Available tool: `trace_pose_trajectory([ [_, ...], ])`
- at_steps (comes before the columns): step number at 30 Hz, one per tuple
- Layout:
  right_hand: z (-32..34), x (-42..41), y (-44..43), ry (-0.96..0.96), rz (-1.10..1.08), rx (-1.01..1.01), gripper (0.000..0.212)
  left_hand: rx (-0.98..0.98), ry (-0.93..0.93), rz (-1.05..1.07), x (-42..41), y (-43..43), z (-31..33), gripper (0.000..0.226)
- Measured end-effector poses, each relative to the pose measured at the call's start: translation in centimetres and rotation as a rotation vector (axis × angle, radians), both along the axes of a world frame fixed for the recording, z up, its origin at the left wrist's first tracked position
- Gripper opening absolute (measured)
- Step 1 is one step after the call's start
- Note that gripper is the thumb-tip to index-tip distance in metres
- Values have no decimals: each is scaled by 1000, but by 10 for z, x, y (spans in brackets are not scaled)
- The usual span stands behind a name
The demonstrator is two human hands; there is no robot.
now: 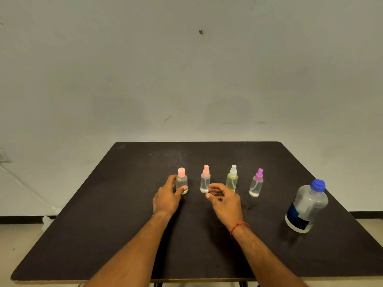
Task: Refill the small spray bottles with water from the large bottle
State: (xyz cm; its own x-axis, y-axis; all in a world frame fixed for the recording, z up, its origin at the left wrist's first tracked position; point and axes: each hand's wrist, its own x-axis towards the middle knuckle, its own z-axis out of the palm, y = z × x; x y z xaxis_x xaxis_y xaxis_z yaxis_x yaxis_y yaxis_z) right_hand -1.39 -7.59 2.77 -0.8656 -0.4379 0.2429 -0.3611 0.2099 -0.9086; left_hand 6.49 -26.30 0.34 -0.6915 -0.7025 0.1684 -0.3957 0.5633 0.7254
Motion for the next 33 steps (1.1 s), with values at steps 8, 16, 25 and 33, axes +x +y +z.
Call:
trace_pose_trajectory([
  [8, -9, -10, 11, -36, -17, 8, 29, -3, 28, 23, -1, -2, -5, 44],
  [16, -7, -10, 18, -50, -31, 3, 29, 6, 26, 39, 1, 0, -3, 43],
  [25, -2, -12, 25, -65, -50, -5, 29, 32, 41, 56, 4, 4, 2, 53],
  [33, 0, -8, 37, -48, -59, 5, 29, 120, 185, 89, 21, 16, 1, 59],
])
